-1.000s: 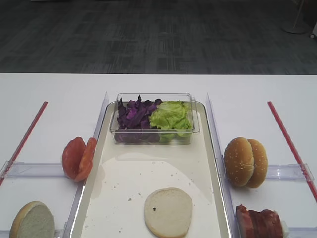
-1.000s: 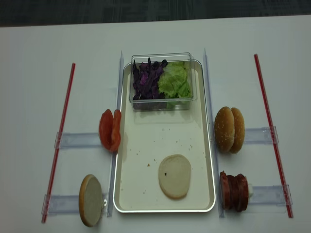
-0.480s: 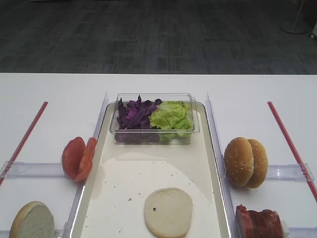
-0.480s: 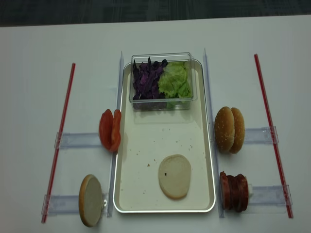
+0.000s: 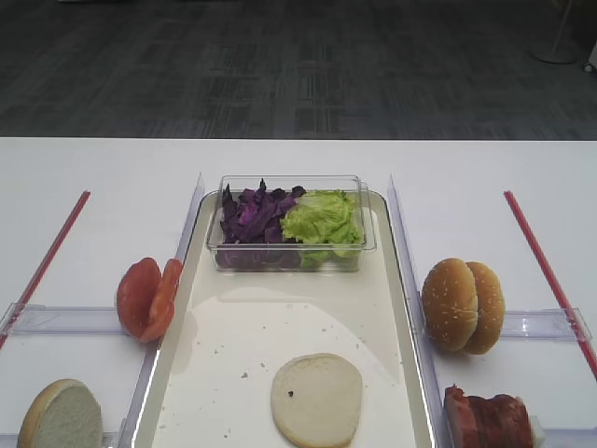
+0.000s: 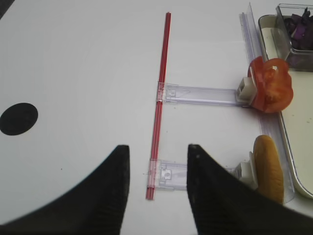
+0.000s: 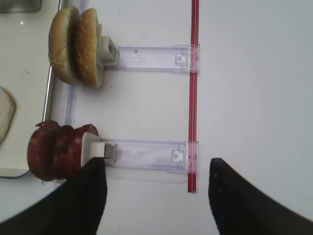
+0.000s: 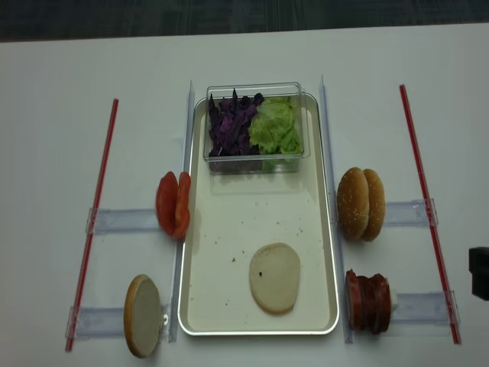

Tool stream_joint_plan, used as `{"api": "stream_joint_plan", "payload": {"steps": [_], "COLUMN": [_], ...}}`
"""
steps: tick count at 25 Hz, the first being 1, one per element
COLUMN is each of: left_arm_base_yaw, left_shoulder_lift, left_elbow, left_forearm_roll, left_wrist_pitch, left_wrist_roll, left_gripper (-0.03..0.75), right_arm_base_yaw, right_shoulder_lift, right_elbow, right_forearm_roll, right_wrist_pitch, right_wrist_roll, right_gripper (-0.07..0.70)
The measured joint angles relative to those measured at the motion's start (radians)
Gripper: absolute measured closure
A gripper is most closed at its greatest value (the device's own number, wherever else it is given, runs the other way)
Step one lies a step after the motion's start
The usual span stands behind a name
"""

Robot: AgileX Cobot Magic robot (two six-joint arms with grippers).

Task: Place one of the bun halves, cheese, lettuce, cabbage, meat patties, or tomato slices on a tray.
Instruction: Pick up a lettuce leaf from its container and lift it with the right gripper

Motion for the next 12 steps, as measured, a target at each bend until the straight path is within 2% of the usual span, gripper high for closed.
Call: {"api": "stream_joint_plan", "payload": {"steps": [4, 7, 11, 12], "left_arm_base_yaw": [0.0, 0.0, 0.0, 0.0], "left_shoulder_lift": [0.0, 0.0, 0.0, 0.0], "left_elbow": [0.0, 0.0, 0.0, 0.0], "left_forearm_roll": [0.0, 0.0, 0.0, 0.0], "left_wrist_pitch": [0.0, 0.0, 0.0, 0.0], "left_wrist_roll": [0.0, 0.0, 0.0, 0.0], "left_gripper": [0.444, 0.444, 0.444, 0.444], "right_arm_base_yaw": [0.0, 0.0, 0.0, 0.0], "right_shoulder_lift": [0.112, 0.28, 0.395, 0.472], "right_elbow": [-0.049, -0.138, -0.202, -0.244], "right_forearm_roll": [0.002, 0.015, 0.027, 0.031], "right_wrist_pitch": [-0.034, -0.084, -0.112, -0.128], "right_wrist_roll": [0.004, 0.006, 0.008, 0.008], "right_gripper": [0.152, 0.152, 0.152, 0.152]}}
